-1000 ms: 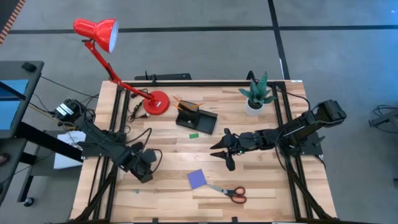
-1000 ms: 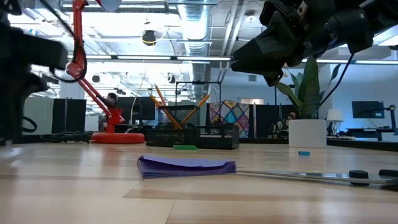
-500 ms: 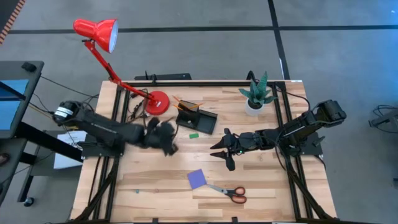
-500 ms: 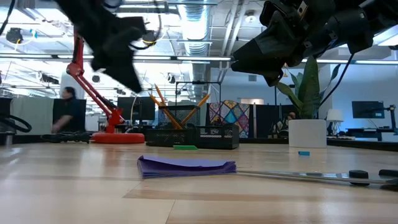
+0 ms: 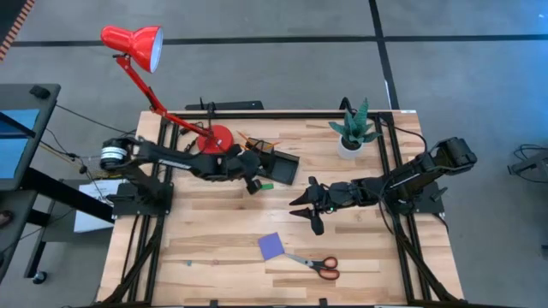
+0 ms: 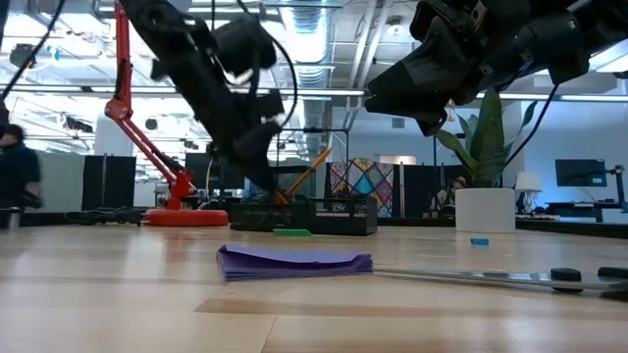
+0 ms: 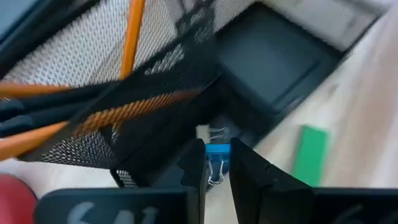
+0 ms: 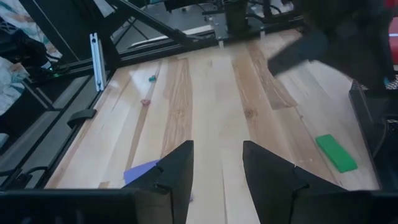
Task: Pick and place office supplies into organizer
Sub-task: Put the top left blue binder clip into the black desk organizer, then put the pink binder clip into the black desk organizer
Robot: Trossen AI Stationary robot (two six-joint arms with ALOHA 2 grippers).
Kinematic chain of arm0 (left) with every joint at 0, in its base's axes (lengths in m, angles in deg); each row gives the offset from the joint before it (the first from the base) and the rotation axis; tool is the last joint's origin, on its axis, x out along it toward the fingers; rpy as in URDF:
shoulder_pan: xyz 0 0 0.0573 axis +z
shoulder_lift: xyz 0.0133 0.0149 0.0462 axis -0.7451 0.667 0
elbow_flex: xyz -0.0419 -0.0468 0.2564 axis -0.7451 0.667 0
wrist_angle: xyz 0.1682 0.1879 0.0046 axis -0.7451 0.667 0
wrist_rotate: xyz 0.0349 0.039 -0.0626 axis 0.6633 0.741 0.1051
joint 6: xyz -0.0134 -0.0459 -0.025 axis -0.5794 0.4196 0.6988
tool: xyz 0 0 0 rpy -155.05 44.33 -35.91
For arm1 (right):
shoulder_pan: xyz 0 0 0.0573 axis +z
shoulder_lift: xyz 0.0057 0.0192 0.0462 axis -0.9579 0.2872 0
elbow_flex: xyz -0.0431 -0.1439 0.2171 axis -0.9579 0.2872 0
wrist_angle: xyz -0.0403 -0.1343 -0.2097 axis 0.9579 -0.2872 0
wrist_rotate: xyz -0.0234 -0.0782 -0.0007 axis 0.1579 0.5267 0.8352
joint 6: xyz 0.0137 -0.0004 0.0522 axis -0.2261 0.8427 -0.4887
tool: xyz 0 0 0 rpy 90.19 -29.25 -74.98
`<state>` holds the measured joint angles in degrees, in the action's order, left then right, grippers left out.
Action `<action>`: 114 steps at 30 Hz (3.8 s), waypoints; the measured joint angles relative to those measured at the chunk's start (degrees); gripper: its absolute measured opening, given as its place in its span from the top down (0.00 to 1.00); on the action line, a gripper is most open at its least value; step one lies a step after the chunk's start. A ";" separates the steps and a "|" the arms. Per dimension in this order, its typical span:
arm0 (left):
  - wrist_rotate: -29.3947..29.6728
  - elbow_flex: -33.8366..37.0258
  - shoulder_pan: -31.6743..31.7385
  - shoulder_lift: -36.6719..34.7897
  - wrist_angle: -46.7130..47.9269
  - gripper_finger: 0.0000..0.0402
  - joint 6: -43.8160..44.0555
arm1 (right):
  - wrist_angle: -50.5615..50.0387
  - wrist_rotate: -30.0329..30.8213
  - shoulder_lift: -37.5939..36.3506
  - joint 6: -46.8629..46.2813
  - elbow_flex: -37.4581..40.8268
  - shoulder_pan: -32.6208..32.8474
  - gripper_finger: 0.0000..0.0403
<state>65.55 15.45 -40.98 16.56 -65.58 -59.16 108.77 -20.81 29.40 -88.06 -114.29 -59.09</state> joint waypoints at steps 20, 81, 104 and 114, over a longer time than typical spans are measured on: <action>-0.72 0.00 1.91 3.95 -6.05 0.64 -3.60 | -0.39 -0.01 0.00 0.00 0.00 0.00 0.67; 24.51 7.52 -45.39 -25.29 43.51 0.63 61.64 | -17.38 29.95 -1.66 -11.18 0.00 13.75 0.72; -4.17 12.57 -55.85 -21.74 10.05 0.62 50.04 | -15.02 23.58 -1.57 -11.30 0.00 11.64 0.72; -8.26 9.59 -58.04 -3.60 0.48 0.62 56.49 | -15.34 23.58 -1.55 -11.32 0.00 11.65 0.72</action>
<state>57.28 25.03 -99.02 12.95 -65.10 -2.67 93.43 2.77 27.85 -99.38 -114.29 -47.44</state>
